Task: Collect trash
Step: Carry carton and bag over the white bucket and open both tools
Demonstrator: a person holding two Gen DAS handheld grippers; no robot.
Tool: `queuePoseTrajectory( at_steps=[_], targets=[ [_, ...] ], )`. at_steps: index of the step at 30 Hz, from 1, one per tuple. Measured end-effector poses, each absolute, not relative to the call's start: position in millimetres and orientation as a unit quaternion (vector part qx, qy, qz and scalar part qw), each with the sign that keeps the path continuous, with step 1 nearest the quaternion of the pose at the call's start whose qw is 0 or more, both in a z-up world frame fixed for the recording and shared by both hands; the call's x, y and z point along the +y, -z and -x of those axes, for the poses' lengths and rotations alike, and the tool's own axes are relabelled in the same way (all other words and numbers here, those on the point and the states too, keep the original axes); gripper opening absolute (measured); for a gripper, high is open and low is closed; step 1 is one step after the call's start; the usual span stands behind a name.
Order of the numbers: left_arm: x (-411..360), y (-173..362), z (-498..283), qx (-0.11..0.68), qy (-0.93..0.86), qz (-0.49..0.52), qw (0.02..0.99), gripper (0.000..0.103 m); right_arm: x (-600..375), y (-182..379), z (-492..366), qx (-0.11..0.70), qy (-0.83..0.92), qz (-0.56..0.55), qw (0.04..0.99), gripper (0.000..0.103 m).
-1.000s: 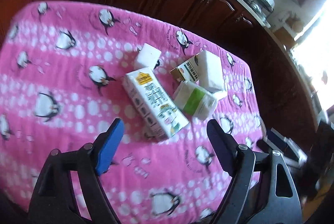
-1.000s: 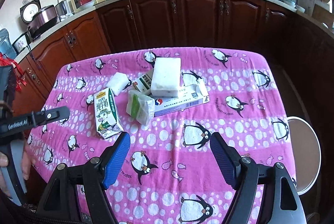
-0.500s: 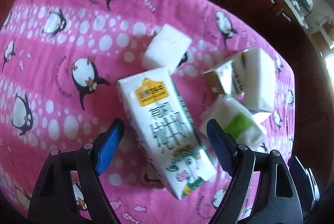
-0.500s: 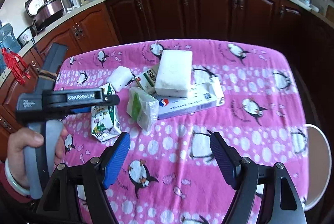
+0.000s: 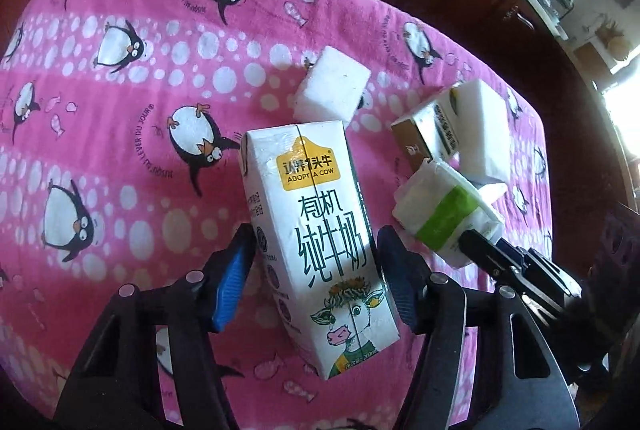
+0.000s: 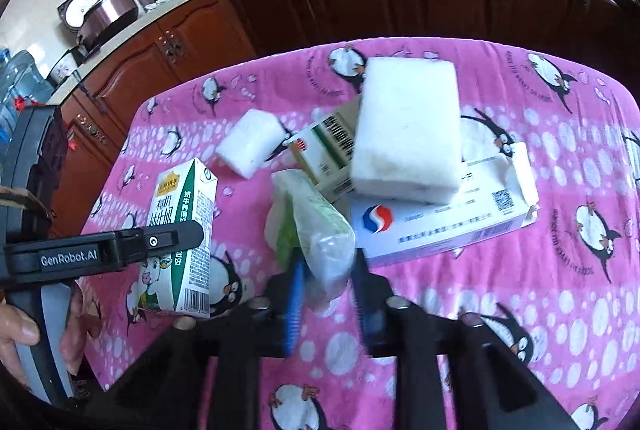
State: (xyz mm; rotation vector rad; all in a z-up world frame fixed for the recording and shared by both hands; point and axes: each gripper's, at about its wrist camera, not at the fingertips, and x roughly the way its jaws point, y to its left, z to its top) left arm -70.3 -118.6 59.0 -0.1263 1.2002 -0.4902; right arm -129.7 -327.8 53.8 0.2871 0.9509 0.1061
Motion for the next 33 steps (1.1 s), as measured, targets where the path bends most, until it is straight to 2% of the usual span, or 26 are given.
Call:
queuePoseTrajectory(
  at_steps=[3, 17, 33],
  targets=[
    [-123.9, -67.8, 79.8, 0.549, 0.241, 0.053, 0.799, 0.06, -326.6, -66.3, 146.3, 0.441, -0.049, -0.13, 0.886, 0.013],
    [-175.8, -118.3, 138.3, 0.48, 0.302, -0.016, 0.824, 0.059, -362.2, -138.8, 240.6, 0.376, 0.007, -0.118, 0.919, 0.013],
    [-268.3, -154.6, 195.6, 0.44, 0.387, -0.067, 0.808, 0.058, -435.5, -162.0, 329.5, 0.348, 0.105, -0.153, 0.919, 0.013]
  ],
)
